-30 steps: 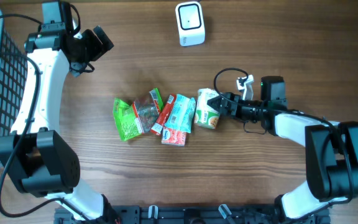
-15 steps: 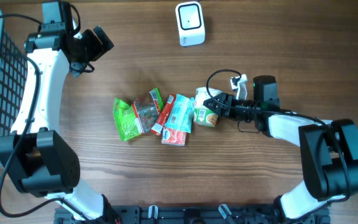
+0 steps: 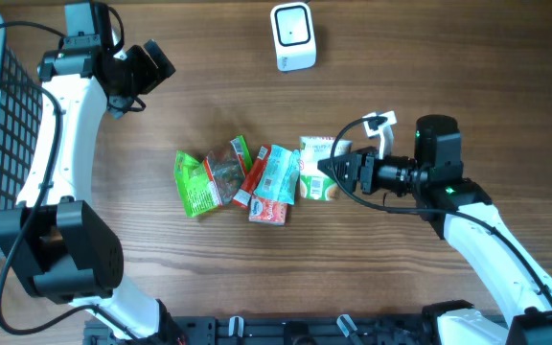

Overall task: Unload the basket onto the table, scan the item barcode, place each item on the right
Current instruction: 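Lift the noodle cup and hold it over the barcode scanner, then move the noodle cup away from the scanner to the right side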

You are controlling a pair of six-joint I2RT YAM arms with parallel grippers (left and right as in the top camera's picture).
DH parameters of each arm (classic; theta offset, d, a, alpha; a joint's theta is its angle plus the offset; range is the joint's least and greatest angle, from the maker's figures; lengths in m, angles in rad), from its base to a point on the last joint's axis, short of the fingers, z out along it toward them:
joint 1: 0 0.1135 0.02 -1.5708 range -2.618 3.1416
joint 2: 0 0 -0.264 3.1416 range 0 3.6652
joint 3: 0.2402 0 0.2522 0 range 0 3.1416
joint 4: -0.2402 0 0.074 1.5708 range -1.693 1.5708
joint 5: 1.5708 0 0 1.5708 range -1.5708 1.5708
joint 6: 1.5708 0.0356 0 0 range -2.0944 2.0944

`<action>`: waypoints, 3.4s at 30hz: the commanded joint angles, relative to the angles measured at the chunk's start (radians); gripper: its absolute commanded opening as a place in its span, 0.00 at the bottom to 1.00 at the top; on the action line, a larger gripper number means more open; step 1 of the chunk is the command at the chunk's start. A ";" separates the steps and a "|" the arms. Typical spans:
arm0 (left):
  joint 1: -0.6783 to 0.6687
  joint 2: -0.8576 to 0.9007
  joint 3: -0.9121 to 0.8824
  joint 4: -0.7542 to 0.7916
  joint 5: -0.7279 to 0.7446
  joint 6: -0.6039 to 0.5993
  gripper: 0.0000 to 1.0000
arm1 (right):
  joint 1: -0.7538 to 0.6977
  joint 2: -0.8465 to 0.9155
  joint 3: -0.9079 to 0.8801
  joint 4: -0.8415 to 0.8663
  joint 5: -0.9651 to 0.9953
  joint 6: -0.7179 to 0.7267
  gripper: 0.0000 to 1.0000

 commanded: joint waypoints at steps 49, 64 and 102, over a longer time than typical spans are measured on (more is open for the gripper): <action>0.004 0.000 0.003 0.001 0.008 -0.002 1.00 | 0.407 1.081 1.074 0.640 1.619 -1.536 0.60; 0.004 0.000 0.003 0.001 0.008 -0.002 1.00 | 0.388 1.096 1.076 0.769 1.591 -1.452 0.66; 0.004 0.000 0.003 0.001 0.008 -0.002 1.00 | -0.109 0.513 0.803 -1.004 1.120 -0.274 0.62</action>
